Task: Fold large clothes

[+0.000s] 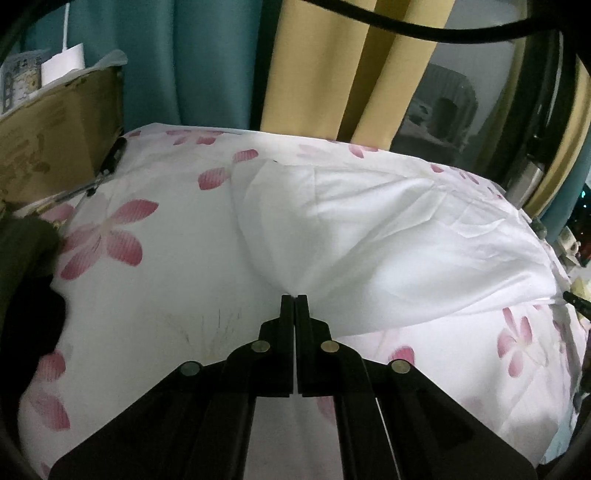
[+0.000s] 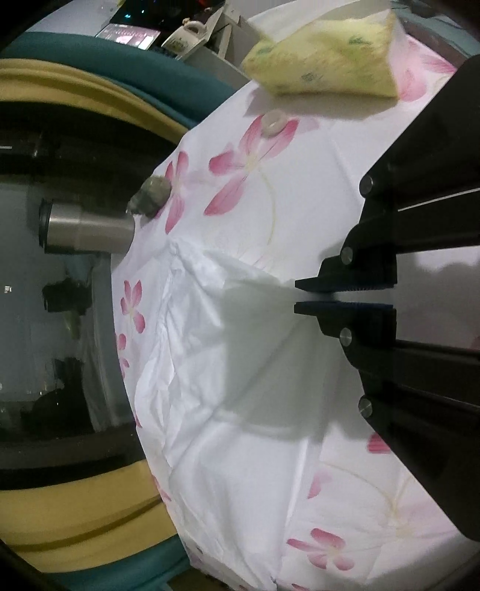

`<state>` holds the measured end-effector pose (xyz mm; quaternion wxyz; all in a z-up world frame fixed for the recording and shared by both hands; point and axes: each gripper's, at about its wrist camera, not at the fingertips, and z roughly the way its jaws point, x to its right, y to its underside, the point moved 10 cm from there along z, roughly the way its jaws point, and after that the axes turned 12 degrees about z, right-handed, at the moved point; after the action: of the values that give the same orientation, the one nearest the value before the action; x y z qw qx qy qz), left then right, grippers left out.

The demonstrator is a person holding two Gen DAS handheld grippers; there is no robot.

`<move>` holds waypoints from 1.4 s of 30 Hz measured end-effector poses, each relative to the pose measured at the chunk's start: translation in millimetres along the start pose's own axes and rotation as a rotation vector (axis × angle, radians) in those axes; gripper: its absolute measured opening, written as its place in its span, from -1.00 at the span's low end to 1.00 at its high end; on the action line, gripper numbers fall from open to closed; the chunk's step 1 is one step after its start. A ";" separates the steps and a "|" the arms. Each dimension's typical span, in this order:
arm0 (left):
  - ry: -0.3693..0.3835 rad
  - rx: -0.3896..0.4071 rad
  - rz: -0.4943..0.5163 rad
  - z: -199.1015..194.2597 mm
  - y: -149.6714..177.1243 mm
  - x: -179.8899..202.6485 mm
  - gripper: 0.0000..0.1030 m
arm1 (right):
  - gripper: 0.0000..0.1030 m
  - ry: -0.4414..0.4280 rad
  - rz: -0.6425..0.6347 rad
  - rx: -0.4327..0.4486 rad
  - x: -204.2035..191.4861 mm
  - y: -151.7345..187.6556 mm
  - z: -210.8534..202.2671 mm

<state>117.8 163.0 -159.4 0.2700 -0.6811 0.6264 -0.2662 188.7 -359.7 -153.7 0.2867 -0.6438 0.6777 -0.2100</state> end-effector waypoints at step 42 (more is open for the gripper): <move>-0.043 -0.074 0.092 93.3 -73.2 -30.3 -0.95 | -0.20 0.069 0.047 -0.022 16.4 -72.3 45.7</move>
<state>232.8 201.5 -175.3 0.2701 -0.6666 0.6604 -0.2156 273.1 -378.1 -142.6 0.2608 -0.6233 0.7043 -0.2178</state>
